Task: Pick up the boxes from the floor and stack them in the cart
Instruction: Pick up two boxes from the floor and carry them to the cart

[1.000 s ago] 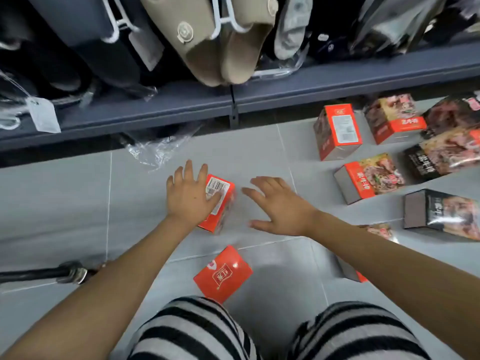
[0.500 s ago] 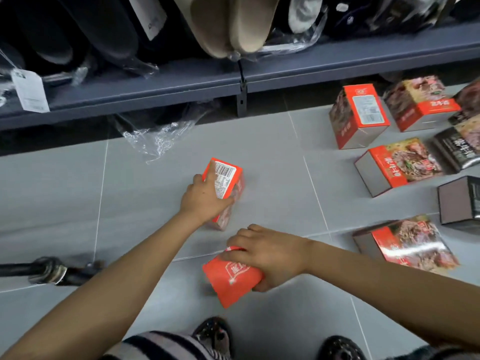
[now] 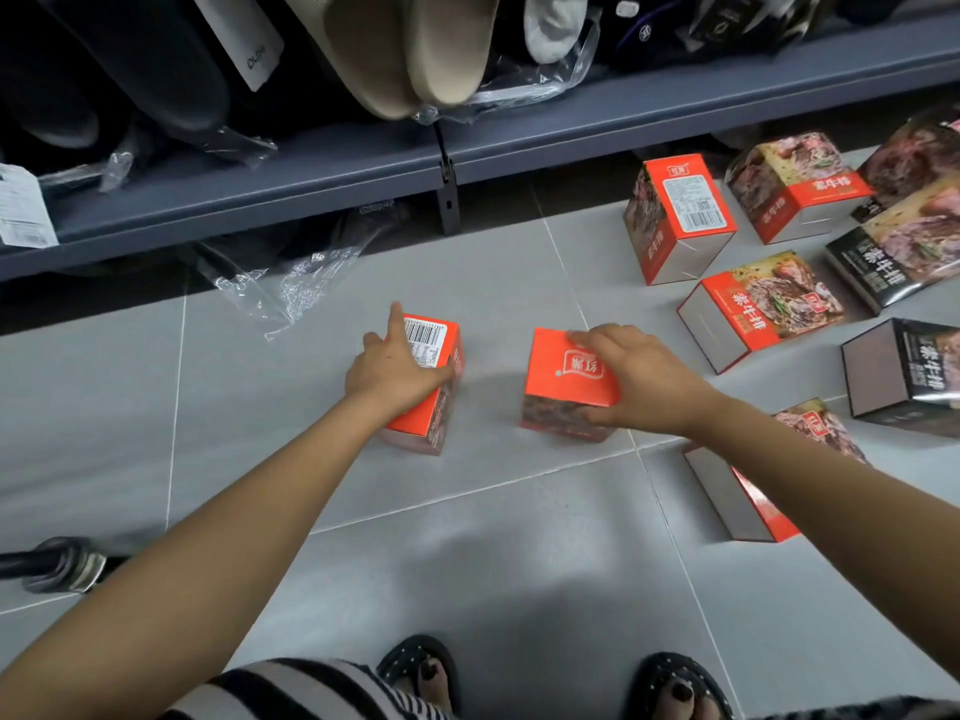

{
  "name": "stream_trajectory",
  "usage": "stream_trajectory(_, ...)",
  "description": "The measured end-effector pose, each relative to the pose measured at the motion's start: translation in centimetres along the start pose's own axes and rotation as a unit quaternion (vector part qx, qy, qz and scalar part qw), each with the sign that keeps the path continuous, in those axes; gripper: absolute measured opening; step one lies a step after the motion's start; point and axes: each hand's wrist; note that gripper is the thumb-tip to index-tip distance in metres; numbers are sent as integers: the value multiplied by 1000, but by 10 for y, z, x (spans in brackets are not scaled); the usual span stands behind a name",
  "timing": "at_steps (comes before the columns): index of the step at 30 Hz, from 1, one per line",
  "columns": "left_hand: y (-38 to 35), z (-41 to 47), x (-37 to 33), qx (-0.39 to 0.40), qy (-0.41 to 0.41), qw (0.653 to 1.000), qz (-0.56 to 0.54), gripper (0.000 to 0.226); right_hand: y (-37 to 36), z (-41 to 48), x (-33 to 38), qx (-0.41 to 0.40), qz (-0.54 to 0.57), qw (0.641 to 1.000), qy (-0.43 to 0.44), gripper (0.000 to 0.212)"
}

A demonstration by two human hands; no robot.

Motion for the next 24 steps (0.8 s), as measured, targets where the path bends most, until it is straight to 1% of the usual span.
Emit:
stream_trajectory(3,-1,-3,-6,-15,6,1000,8,114,-2,-1,-9,-34,21,998,-46,90)
stream_trajectory(5,-12,-19,-2,-44,23,999,0,124,-8,-3,-11,-58,38,995,-72,89)
stream_trajectory(7,-30,-42,9,-79,19,997,8,127,-16,-6,-12,-81,39,992,-90,89)
stream_trajectory(10,-44,-60,24,-130,0,991,-9,116,-20,-7,-10,-101,30,989,-104,88)
stream_trajectory(13,-35,-57,24,-159,-27,986,-29,103,-21,-7,-7,-106,28,988,-107,88)
stream_trajectory(17,-11,-47,8,-210,-64,975,-33,102,-19,-7,-7,-103,33,988,-110,88)
stream_trajectory(20,1,-32,-11,-207,-107,972,-28,102,-18,-5,-5,-106,38,987,-112,88)
stream_trajectory(24,1,-6,-27,-162,-137,977,-7,93,-24,-7,-3,-126,53,983,-123,88)
Point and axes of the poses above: each hand's wrist, its own z-axis towards the middle knuckle, its own y-axis out of the back of the hand, x = y × z, and after that the axes turned 5 degrees about x, right-handed
